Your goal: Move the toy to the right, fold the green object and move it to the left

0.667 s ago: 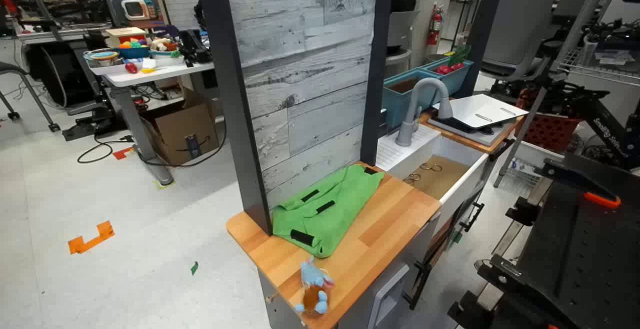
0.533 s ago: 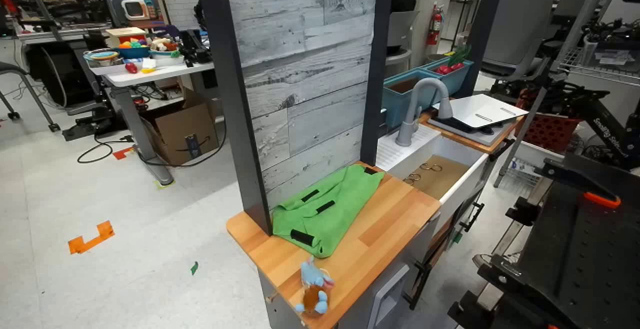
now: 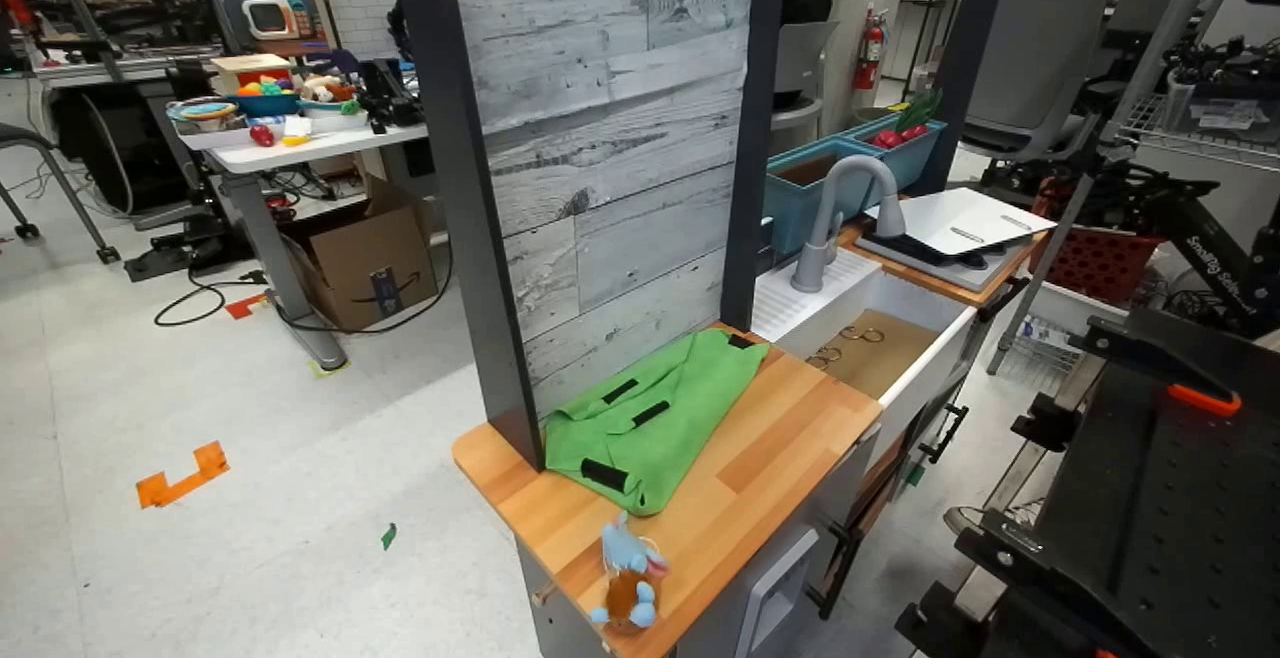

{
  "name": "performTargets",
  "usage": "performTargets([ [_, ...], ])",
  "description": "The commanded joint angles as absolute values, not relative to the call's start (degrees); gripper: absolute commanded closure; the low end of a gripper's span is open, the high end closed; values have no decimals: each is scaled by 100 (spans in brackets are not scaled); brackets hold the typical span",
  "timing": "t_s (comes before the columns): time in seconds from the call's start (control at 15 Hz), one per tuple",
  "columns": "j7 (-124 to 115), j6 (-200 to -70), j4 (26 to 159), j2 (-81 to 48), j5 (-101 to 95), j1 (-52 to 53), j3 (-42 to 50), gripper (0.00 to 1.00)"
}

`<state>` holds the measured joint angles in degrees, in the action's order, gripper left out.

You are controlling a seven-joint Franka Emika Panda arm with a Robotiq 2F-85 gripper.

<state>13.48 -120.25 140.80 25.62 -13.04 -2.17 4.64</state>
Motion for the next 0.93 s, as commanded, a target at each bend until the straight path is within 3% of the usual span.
performTargets([
  [0.0, 1112, -12468, 13955, 1752, -1024, 109, 188, 0],
  [0.27, 772, -12623, 13681, 735, -1062, 312, -179, 0],
  [0.33, 886, -12616, 13982, 1232, -1050, 260, -105, 0],
  [0.87, 547, -12959, 13844, 729, -1091, 296, -218, 0],
])
